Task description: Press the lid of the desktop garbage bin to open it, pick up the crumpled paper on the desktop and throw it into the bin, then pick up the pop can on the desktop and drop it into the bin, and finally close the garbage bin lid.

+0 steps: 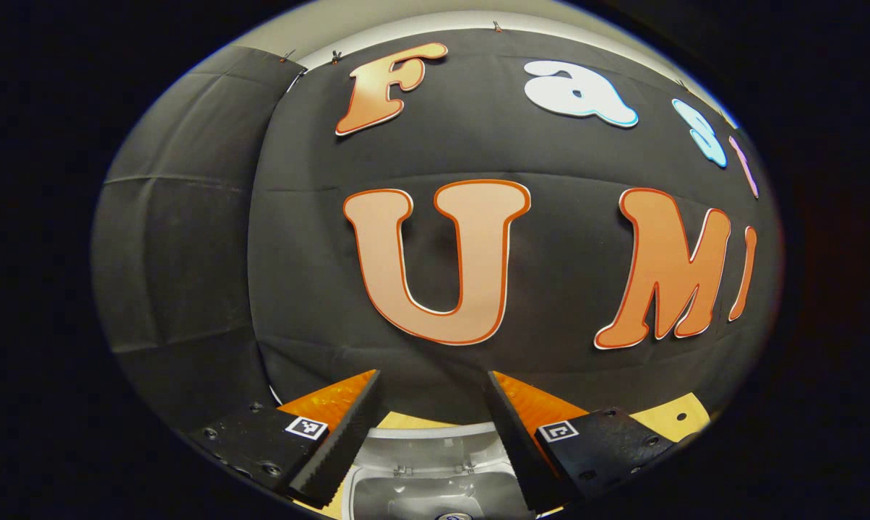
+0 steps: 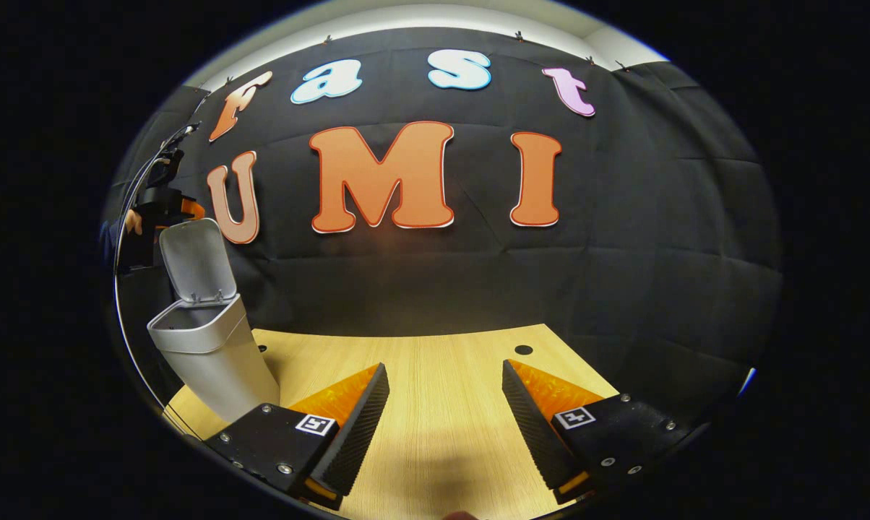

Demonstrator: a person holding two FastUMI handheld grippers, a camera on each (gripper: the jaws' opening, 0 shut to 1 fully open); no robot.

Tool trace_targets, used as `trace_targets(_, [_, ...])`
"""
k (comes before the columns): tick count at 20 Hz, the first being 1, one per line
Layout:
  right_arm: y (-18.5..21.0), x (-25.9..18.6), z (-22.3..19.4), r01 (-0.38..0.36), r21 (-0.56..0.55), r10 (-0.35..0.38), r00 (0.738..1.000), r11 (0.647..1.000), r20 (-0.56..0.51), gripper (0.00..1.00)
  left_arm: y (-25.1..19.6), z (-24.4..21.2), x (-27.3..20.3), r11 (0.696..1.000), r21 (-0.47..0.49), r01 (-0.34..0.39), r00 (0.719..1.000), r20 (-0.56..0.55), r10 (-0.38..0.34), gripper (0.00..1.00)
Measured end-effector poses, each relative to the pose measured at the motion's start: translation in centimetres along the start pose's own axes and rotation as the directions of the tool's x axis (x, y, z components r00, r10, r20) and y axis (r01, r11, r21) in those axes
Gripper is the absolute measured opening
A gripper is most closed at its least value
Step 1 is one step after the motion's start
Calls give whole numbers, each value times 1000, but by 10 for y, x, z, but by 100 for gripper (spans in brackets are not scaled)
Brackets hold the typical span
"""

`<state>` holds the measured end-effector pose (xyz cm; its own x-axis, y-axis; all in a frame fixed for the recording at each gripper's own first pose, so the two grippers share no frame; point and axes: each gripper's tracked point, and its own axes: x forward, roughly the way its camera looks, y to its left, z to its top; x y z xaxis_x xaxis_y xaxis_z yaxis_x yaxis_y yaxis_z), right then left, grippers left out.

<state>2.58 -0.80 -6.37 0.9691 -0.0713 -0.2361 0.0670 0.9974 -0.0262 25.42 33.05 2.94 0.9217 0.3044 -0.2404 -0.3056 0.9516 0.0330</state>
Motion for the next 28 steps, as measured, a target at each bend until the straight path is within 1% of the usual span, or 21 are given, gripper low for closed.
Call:
trace_targets(1, [1,0,0,-6,-1,6,1000,1000,3,94,-1,-3,-5,1000,5,2,1000,-18,-2,90])
trace_targets(2, [3,1,1,-12,-2,12,1000,1000,3,94,-3,-11,-12,1000,4,5,999,-48,-5,87])
trace_targets(3, [3,2,0,-16,-3,16,1000,1000,1,94,-8,-22,-16,1000,-6,21,996,-89,-22,89])
trace_targets(4, [4,3,1,-18,-1,18,1000,1000,2,94,-12,-36,-22,999,-20,28,991,-127,-30,89])
trace_targets(5, [4,4,1,-24,4,24,1000,1000,2,94,-13,-48,-26,999,-20,27,986,-162,-30,89])
trace_targets(8, [4,5,-1,-30,4,30,1000,1000,0,94,-13,-83,-39,1000,3,20,978,-210,-19,89])
trace_targets(10, [5,7,-2,-36,3,36,999,999,-3,94,-19,-107,-47,1000,-7,26,967,-255,-27,89])
trace_targets(11, [5,7,-3,-38,2,38,999,999,-6,94,-18,-118,-52,1000,-13,25,961,-276,-27,87])
trace_targets(13, [10,14,-9,-45,0,45,999,999,-9,94,-19,-140,-60,999,-17,28,947,-320,-32,89])
trace_targets(15, [11,15,-10,-52,-4,52,999,999,-12,94,-19,-155,-66,999,-33,23,937,-348,-33,88])
trace_targets(19, [12,17,-11,-59,-4,59,998,998,-14,94,-22,-186,-82,999,-16,32,916,-400,-36,88])
trace_targets(21, [10,18,-12,-61,-2,61,998,998,-16,94,-21,-201,-98,1000,-3,29,893,-450,-27,88])
trace_targets(22, [9,19,-13,-58,-2,58,998,998,-18,94,-26,-193,-102,1000,-12,19,903,-429,-22,91])
trace_targets(23, [9,19,-13,-58,0,58,998,998,-18,94,-27,-191,-100,1000,-21,14,911,-412,-22,90])
trace_targets(25, [9,20,-12,-59,4,59,998,998,-19,94,-28,-200,-115,1000,-20,13,904,-428,-20,90])
trace_targets(27, [9,20,-14,-60,3,60,998,998,-19,94,-29,-199,-111,1000,-30,10,919,-394,-21,90])
trace_targets(28, [9,20,-15,-63,2,63,998,998,-20,94,-30,-200,-113,999,-32,8,921,-388,-19,90])
